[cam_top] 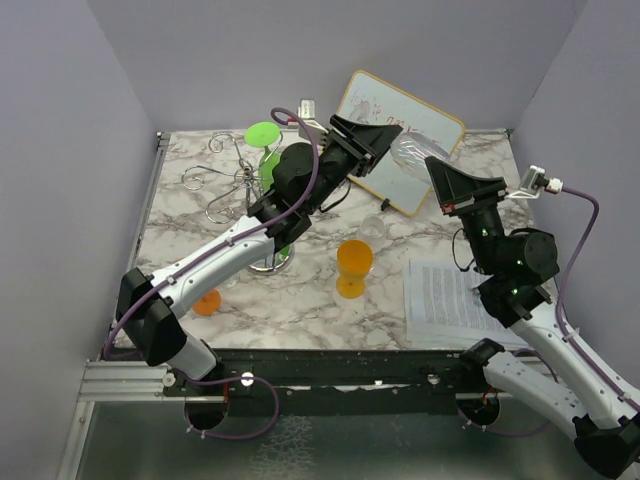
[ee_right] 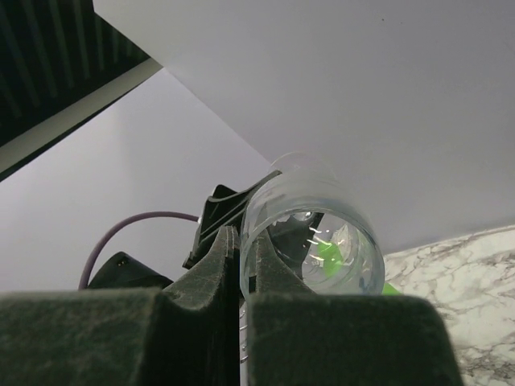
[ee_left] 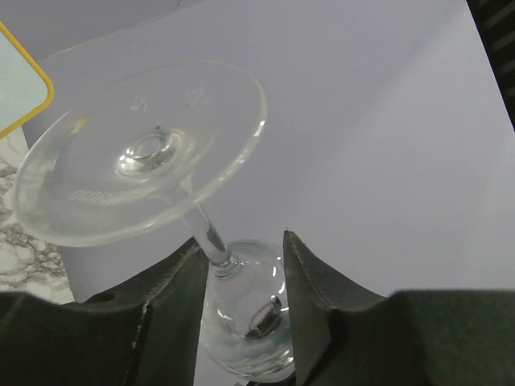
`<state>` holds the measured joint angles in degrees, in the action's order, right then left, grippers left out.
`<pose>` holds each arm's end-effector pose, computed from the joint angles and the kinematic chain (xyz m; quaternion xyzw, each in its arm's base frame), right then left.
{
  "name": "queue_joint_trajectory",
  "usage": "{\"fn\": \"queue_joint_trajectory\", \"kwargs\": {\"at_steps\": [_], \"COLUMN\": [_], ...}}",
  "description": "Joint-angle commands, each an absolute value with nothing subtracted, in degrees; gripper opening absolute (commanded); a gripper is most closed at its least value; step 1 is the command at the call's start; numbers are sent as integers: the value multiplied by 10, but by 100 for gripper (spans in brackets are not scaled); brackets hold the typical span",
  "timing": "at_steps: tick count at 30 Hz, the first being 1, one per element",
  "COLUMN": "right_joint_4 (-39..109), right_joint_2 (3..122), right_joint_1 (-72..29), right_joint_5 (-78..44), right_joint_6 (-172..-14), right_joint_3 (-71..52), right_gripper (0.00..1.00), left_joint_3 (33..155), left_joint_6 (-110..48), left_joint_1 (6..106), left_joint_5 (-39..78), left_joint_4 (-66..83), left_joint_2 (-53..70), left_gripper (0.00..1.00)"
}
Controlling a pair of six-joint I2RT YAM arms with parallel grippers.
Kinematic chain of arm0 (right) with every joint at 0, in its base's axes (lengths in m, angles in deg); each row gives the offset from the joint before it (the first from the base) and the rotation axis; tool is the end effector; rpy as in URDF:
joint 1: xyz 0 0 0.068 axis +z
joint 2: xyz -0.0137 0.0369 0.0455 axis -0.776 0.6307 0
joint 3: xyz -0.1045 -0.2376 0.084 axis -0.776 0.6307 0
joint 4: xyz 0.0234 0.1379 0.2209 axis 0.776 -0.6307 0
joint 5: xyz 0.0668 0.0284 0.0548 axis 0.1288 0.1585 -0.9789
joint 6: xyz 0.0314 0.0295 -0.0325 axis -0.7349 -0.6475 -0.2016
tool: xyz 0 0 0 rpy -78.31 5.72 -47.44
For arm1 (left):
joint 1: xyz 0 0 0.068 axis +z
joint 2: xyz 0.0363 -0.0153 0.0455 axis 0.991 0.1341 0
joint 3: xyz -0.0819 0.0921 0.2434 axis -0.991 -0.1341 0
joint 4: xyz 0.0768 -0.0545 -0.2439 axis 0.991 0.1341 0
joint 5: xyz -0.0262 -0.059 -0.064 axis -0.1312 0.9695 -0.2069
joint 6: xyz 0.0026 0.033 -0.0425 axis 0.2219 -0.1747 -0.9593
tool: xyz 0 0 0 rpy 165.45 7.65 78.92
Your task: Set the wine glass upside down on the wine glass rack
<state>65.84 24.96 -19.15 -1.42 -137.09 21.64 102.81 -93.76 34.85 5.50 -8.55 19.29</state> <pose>0.1440 0.0834 0.4149 0.1412 0.4741 0.5485 0.6741 0.2459 -0.2624 0.4399 -0.1841 0.5879 -0.6740 0.4078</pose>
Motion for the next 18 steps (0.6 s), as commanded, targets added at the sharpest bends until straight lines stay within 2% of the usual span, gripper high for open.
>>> {"fn": "queue_joint_trajectory", "kwargs": {"at_steps": [1,7,10,11,15,18], "right_joint_4": [705,701,692,680,616,578], "right_joint_2": [251,249,245,243,228,211], "right_joint_1": [-192,-192,-192,-192,-192,-192], "right_joint_5": [-40,-41,-40,-39,-27,-35], "right_joint_6": [-1389,-1401,-1407,-1407,-1403,-1385], "right_joint_3": [227,238,240,237,222,211], "right_gripper": [1,1,5,11,47,61], "left_joint_3": [1054,1056,1058,1059,1065,1085], "left_joint_6": [-972,-957,-936,-926,-860,-785], "left_joint_1": [343,343,343,343,343,344], "left_joint_5": [52,54,60,64,72,85], "left_joint_4": [-112,-122,-132,-138,-151,-152], "left_joint_2": [204,203,203,204,202,203], "left_gripper": [37,2,0,0,0,0]}}
